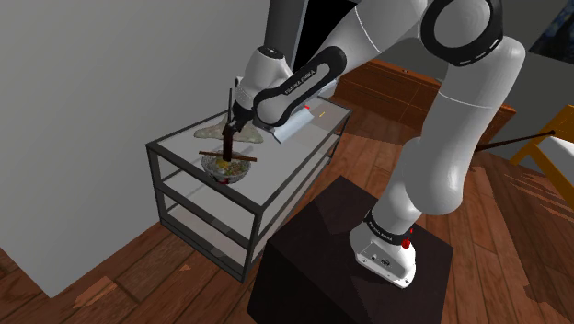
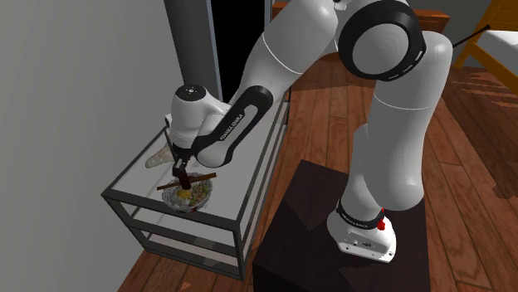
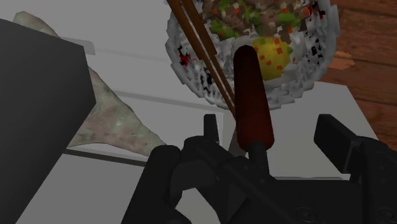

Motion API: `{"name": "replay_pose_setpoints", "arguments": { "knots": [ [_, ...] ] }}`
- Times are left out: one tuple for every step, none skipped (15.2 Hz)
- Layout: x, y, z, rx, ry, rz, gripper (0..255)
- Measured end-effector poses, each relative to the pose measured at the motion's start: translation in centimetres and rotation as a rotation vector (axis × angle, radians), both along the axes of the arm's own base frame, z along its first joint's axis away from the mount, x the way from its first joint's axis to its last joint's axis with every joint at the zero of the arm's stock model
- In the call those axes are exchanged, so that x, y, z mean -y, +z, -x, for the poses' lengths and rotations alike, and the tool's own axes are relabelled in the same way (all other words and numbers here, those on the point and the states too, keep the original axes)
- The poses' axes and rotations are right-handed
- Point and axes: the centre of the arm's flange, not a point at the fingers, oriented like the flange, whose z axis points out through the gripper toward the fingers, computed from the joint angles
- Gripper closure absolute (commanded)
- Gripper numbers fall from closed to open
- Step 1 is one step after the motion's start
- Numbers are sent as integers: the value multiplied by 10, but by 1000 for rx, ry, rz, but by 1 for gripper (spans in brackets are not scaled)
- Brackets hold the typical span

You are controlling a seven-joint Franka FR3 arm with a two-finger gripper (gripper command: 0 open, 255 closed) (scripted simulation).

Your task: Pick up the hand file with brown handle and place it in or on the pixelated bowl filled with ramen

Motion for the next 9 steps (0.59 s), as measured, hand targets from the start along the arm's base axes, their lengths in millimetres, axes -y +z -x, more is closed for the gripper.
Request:
{"name": "replay_pose_setpoints", "arguments": {
  "knots": [
    [0, 0, 0, 0, 0, 0, 0],
    [0, 0, 0, 0, 0, 0, 0],
    [0, 0, 0, 0, 0, 0, 0],
    [0, 0, 0, 0, 0, 0, 0],
    [1, 6, 2, 0, 0, 0, 0],
    [2, 14, 5, 0, 0, 0, 0],
    [2, 26, 9, 1, 0, 0, 0],
    [1, 36, 12, 1, 0, -1, 0],
    [1, 41, 14, 1, 0, -1, 0]
  ]
}}
